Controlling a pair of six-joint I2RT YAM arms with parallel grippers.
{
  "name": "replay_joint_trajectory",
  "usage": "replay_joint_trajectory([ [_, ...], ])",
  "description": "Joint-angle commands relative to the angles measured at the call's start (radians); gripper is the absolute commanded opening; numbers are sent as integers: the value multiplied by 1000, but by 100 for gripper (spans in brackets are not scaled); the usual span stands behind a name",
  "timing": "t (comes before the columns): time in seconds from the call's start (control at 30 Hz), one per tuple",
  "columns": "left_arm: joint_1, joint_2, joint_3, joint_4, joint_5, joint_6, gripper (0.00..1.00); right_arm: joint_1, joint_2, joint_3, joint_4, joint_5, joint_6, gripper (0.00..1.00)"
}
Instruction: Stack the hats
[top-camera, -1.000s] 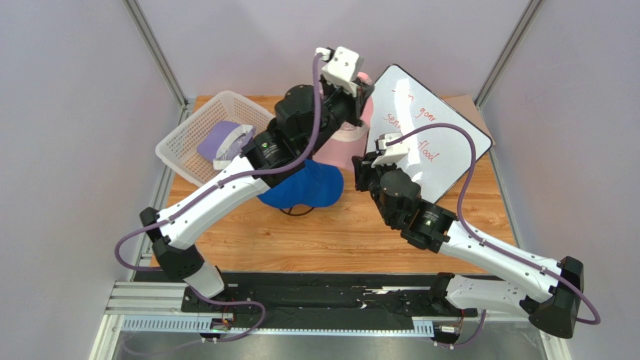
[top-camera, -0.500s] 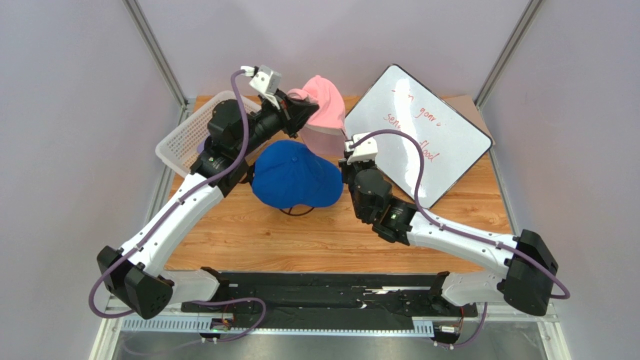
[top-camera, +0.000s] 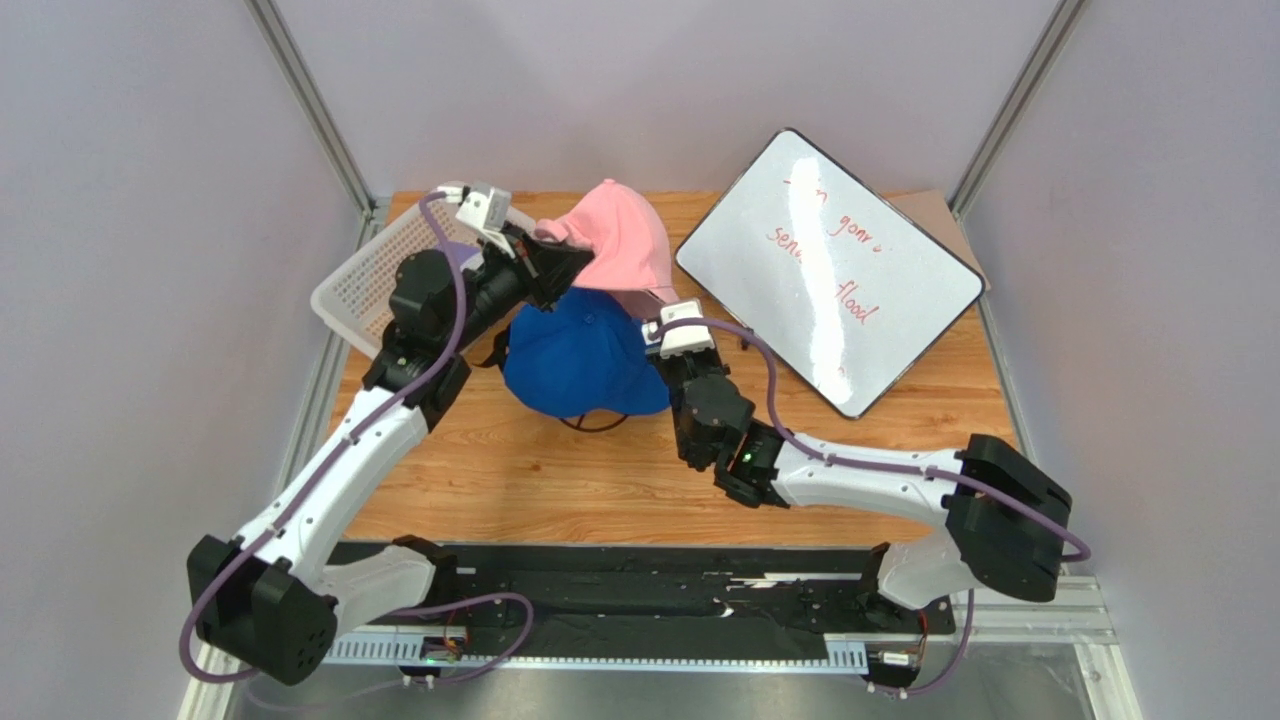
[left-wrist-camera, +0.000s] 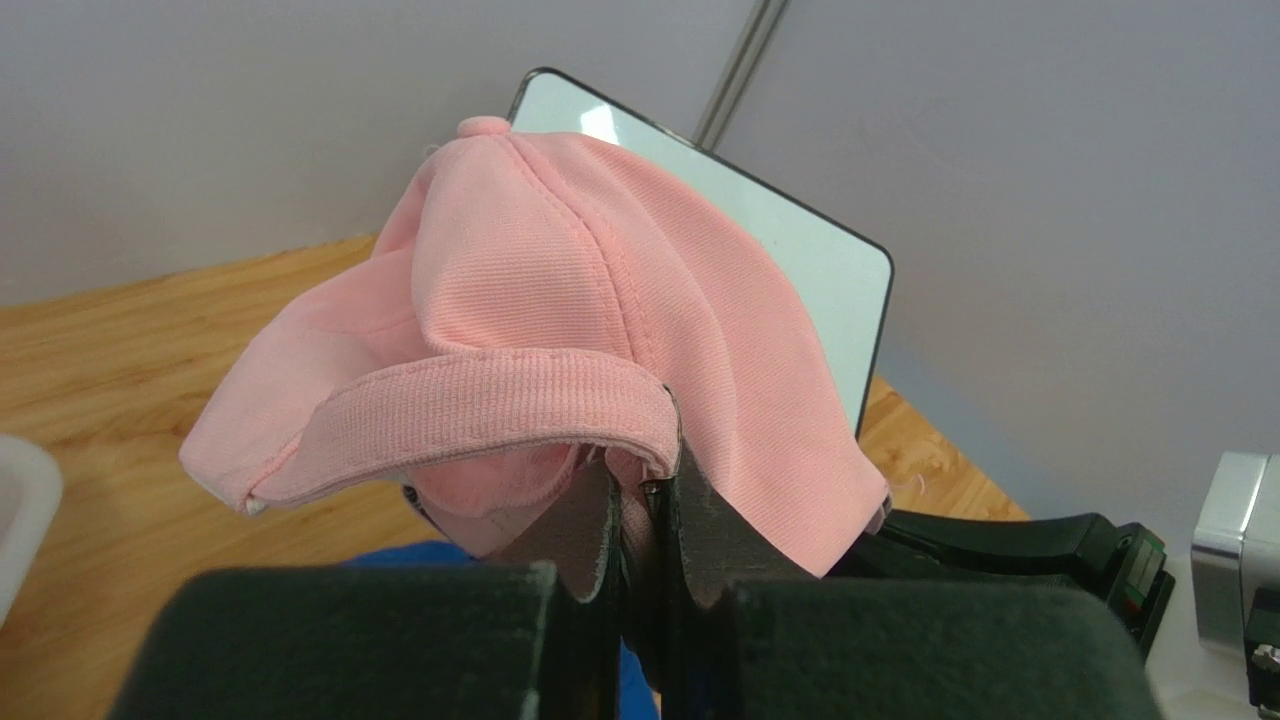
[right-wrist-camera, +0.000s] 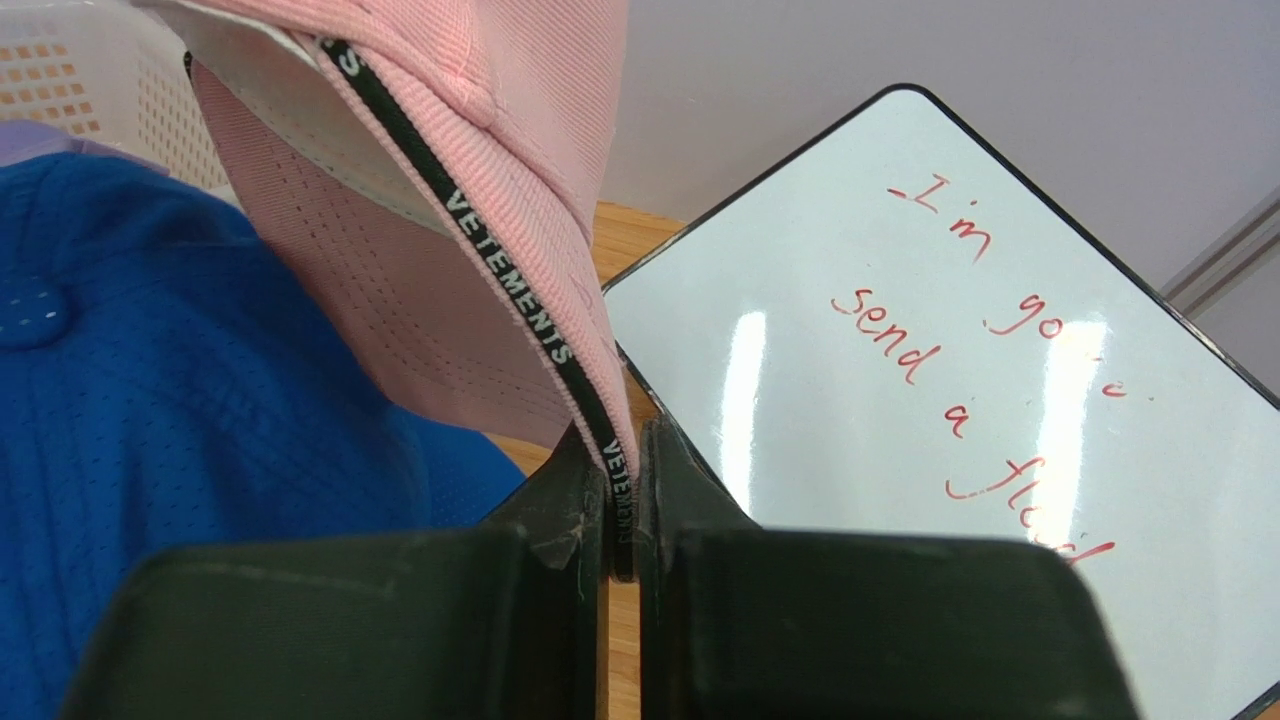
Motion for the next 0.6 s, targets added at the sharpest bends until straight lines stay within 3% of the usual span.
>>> replay_joint_trajectory([
  [0.0,32,-135,-81,-21,-169,29,0,38,21,-9,293,159,-94,0],
  [0.17,34,-239,-146,-160,-288,43,0,66,55,-25,367,191,-148,0],
  [0.27,37,-311,-230,-196,-365,38,0,72,52,-36,343,193,-124,0],
  [0.43,45,-371,-299,-280,-374,9,0,88,23,-64,263,193,-78,1],
  [0.53,46,-386,-321,-295,-374,-14,0,94,-19,-90,185,170,-18,12],
  [0.57,48,-393,-330,-297,-374,-19,0,94,-45,-96,159,153,1,24],
])
